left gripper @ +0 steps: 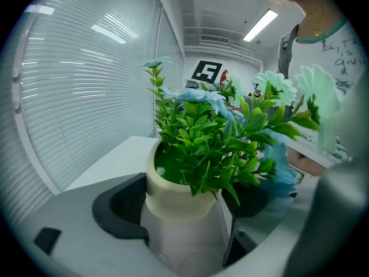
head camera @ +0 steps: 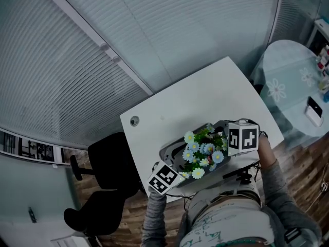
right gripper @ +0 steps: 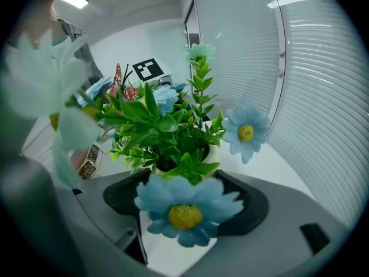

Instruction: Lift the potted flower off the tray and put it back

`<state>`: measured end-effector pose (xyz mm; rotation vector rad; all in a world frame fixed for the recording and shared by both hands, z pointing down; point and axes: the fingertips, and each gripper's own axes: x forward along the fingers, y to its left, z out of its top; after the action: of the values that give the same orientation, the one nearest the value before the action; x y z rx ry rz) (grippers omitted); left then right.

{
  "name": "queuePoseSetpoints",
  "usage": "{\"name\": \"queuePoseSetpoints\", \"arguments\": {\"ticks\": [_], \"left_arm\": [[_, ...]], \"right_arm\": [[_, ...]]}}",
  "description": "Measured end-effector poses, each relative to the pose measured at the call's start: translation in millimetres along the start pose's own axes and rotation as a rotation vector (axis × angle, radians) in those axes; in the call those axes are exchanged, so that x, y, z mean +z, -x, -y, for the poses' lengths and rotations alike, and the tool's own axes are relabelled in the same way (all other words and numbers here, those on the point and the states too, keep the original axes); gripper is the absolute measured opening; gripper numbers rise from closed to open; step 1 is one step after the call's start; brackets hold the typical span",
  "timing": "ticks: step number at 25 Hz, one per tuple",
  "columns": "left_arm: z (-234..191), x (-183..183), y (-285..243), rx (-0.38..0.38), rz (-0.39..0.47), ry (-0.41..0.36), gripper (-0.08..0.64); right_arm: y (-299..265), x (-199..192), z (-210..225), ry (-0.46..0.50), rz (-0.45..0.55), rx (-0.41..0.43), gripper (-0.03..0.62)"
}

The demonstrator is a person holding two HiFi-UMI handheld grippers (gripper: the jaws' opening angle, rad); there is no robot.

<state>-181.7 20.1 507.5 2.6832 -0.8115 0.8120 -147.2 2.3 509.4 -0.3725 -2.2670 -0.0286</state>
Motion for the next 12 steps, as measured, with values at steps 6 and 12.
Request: {"name": "queuePoseSetpoints", "arguments": {"ticks": [6, 12], "left_arm": [[-5, -7, -1, -0.009, 0.003, -0.007, 0.410], [-7, -20, -10, -0.014, -0.002, -0.002, 0.410]], "right_arm": [[-8, -5, 5, -0.001, -0.027, -0.015, 0.351], [-19, -11, 8, -0.007, -0.035, -0.017, 0.351]]}}
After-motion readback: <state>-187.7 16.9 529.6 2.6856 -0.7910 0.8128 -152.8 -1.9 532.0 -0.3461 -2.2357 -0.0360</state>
